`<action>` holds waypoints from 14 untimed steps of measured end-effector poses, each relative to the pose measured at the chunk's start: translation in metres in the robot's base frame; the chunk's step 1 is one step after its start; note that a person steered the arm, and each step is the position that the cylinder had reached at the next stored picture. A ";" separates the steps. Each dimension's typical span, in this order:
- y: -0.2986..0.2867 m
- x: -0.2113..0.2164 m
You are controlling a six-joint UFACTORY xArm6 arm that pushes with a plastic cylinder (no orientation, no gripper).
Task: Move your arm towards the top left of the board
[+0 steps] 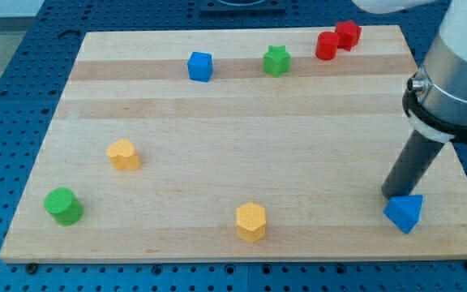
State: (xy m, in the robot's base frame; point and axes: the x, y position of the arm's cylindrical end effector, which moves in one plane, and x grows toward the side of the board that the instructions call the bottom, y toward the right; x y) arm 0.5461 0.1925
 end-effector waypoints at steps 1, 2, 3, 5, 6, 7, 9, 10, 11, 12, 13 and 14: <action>0.000 0.000; -0.001 0.000; -0.003 -0.017; -0.075 -0.059; -0.122 -0.092; -0.185 -0.121; -0.298 -0.180; -0.315 -0.224; -0.339 -0.242; -0.349 -0.242; -0.349 -0.242; -0.349 -0.272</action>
State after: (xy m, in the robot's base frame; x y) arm 0.2736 -0.1570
